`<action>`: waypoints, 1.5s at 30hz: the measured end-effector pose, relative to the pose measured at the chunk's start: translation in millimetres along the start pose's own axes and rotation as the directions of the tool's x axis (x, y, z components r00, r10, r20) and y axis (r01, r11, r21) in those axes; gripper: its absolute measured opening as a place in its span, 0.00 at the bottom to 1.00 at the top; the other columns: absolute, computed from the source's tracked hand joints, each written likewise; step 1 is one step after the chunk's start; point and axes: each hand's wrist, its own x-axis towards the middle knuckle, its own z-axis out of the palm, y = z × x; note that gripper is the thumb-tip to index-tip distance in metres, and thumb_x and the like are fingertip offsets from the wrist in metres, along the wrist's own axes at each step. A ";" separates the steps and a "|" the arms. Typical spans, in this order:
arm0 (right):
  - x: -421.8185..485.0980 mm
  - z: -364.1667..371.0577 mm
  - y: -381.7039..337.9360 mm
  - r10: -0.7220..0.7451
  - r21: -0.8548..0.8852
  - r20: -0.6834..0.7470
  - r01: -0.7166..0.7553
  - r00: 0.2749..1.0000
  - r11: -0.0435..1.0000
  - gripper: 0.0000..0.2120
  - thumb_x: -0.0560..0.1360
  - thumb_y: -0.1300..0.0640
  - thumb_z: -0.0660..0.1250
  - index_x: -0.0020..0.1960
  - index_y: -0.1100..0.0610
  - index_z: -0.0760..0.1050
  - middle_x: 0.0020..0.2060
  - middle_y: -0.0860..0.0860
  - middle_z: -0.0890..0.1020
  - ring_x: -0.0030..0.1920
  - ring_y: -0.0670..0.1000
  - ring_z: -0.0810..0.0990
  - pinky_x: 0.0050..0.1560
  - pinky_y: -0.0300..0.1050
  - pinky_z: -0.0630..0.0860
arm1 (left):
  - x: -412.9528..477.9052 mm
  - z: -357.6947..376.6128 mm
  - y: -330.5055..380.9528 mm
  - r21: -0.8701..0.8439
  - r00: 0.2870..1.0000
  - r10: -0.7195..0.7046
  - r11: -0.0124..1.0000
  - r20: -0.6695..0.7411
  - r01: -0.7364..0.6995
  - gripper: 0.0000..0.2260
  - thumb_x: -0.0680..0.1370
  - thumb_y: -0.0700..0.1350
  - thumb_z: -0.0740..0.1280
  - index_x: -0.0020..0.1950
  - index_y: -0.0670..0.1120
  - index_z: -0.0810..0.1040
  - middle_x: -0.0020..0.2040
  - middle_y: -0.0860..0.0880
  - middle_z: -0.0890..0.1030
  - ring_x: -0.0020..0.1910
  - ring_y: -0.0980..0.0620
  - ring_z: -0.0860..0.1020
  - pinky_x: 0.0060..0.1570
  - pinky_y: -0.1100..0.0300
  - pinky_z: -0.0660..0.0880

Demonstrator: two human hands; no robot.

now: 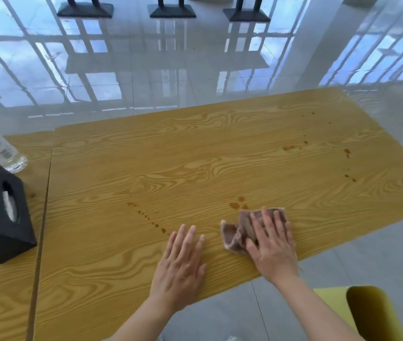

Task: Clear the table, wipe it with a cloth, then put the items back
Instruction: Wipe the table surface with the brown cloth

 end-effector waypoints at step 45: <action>47.5 -21.9 40.7 -0.274 0.025 0.101 0.273 0.956 0.962 0.32 0.76 0.30 0.47 0.77 0.31 0.38 0.80 0.43 0.36 0.78 0.54 0.30 0.77 0.63 0.36 | 55.6 16.8 44.7 0.105 0.969 -0.247 0.964 -0.001 0.246 0.35 0.80 0.65 0.52 0.78 0.43 0.64 0.80 0.41 0.60 0.80 0.42 0.52 0.76 0.43 0.52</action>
